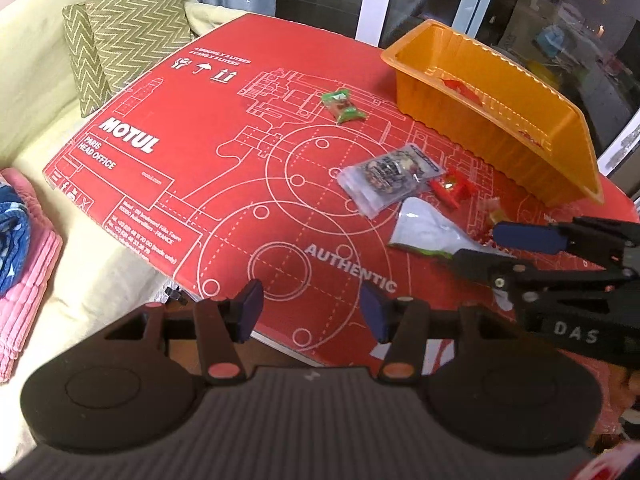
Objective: Organize snacks
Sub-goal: 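Grasp the white pouch with the green strip with the right tool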
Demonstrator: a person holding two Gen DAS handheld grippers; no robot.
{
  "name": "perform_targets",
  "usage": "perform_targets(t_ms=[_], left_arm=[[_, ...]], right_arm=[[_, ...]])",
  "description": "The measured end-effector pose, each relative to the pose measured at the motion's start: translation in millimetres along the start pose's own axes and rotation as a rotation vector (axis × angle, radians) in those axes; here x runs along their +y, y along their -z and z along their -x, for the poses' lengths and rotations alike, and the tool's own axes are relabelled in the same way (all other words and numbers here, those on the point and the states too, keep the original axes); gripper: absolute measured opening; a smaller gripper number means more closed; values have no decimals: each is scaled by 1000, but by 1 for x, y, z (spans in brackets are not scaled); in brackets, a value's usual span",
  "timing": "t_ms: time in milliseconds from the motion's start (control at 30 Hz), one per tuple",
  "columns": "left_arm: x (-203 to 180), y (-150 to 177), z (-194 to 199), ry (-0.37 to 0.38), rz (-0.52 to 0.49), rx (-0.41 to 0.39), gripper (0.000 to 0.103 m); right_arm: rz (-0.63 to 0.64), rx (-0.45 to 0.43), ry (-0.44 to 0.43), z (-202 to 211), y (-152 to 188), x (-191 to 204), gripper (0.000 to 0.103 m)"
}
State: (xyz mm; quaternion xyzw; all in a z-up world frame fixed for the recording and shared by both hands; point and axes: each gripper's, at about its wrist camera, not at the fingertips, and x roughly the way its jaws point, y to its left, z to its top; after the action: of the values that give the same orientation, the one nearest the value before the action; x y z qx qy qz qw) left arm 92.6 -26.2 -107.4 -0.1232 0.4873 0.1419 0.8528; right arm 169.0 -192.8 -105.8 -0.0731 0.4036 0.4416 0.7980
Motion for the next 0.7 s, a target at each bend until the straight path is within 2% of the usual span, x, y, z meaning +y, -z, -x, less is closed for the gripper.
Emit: perform_targets(t_ms=[267, 433, 700], left_arm=[[14, -7, -6, -9, 8, 9, 51], [19, -12, -9, -13, 14, 7, 51], [19, -16, -11, -12, 1, 0, 51]], right_arm=[[40, 38, 1, -15, -1, 6, 50], [40, 83, -2, -23, 1, 9, 35], [28, 80, 18, -29, 0, 10, 34]])
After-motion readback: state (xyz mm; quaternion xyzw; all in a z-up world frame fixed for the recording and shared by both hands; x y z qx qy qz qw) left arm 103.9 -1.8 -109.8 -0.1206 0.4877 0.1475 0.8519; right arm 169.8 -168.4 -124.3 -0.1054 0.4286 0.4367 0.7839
